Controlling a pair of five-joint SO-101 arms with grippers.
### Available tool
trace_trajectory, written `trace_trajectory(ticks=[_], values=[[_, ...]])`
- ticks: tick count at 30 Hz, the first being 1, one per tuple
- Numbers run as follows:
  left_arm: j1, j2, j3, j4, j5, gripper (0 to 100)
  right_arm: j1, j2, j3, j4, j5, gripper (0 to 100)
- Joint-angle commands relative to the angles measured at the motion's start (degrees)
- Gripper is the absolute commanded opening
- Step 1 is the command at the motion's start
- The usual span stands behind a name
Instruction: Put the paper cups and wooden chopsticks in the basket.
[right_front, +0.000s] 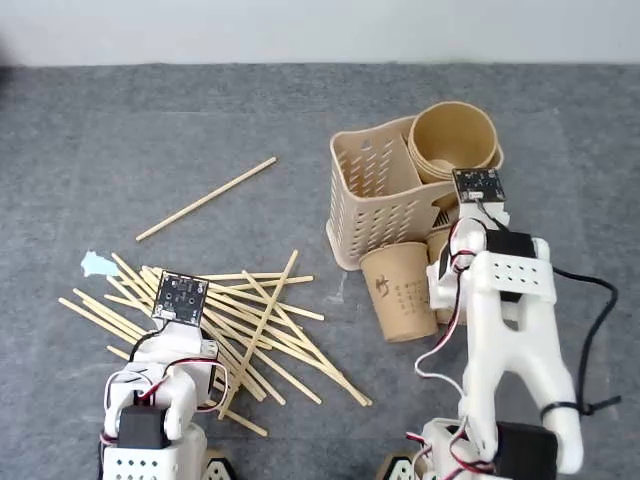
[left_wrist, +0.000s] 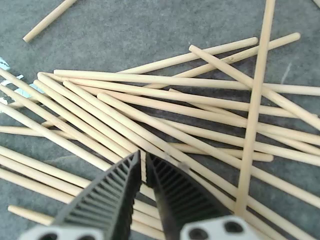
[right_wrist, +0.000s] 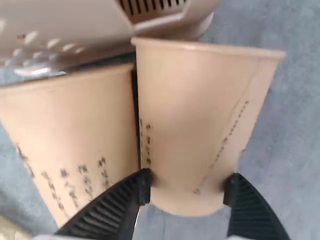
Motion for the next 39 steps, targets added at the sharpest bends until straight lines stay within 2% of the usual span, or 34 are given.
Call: trace_trajectory(ticks=[1, 9, 15, 19, 23, 27, 31, 39], values=[[0.35, -0.88, -1.01, 0.18, 0.44, 1, -2.15, -2.86, 4.48, 8.31, 3.43, 21.7], [0.35, -0.88, -1.01, 0.18, 0.44, 1, -1.98, -20.88, 4.48, 22.99, 8.00, 21.7], [0.35, -0.88, -1.01, 0.18, 0.44, 1, 2.51, -30.46, 4.75, 25.71, 13.01, 21.6], [0.35, -0.88, -1.01, 0.18, 0.44, 1, 2.33, -31.96, 4.75, 24.92, 13.19, 22.0], [0.35, -0.88, -1.01, 0.18, 0.44, 1, -2.68, -31.96, 4.84, 23.60, 11.52, 29.1], [0.35, -0.88, -1.01, 0.18, 0.44, 1, -12.18, -31.96, 4.84, 22.55, 2.81, 37.0], [0.35, -0.88, -1.01, 0.18, 0.44, 1, -21.23, -31.87, 4.92, 17.01, -5.01, 37.6], [0.35, -0.88, -1.01, 0.18, 0.44, 1, -23.25, -31.87, 14.51, 2.07, -6.59, 37.6]])
